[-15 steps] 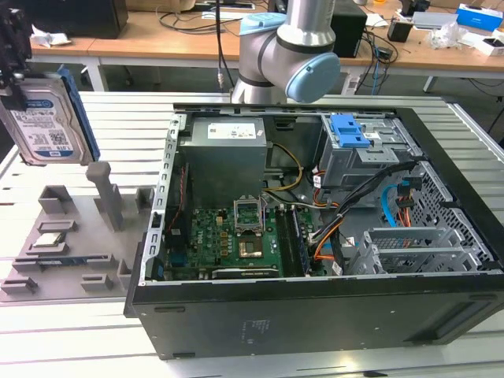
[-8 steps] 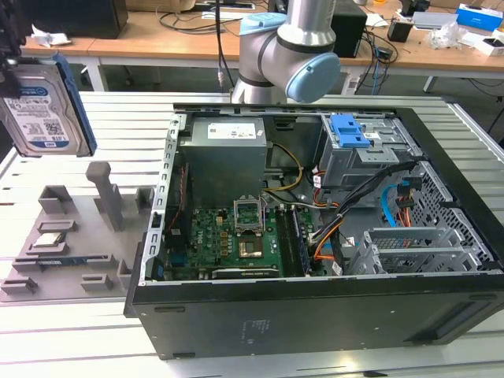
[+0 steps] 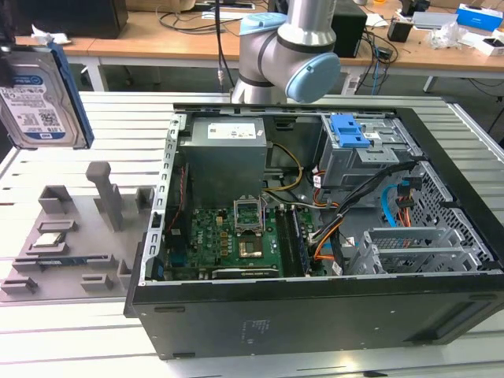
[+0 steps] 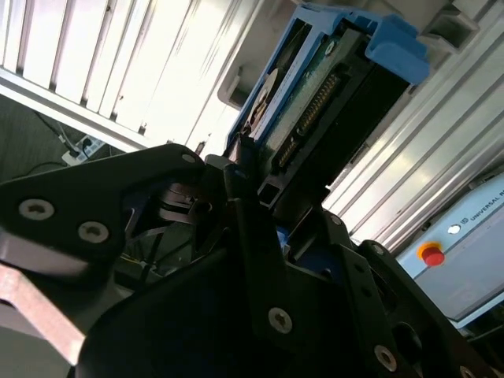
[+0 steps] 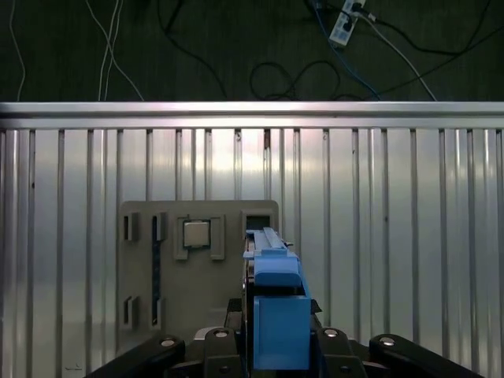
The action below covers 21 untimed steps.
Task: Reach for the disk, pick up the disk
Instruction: 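Pick up the disk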
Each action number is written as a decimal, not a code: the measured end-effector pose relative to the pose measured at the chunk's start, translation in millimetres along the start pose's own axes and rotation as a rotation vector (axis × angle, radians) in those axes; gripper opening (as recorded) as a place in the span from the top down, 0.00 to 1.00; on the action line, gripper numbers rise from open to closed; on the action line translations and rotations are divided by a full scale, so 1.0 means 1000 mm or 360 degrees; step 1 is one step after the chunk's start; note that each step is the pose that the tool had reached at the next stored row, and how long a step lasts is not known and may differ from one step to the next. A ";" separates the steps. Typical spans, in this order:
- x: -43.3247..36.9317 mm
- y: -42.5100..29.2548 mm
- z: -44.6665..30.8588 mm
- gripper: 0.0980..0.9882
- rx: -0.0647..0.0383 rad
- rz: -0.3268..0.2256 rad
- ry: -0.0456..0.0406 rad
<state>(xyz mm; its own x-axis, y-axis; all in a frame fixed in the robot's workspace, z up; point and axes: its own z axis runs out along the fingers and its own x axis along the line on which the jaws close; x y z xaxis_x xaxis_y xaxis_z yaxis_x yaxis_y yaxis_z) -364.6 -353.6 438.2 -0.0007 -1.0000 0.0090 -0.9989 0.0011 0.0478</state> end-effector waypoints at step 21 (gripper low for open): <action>0.0007 0.0006 -0.0798 0.70 -0.0021 0.0000 0.0000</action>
<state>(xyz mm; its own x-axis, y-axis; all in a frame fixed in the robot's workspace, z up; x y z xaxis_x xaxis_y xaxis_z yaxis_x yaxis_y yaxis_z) -361.3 -353.6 518.0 -0.0006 -1.0000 0.0090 -0.9981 0.0011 0.0612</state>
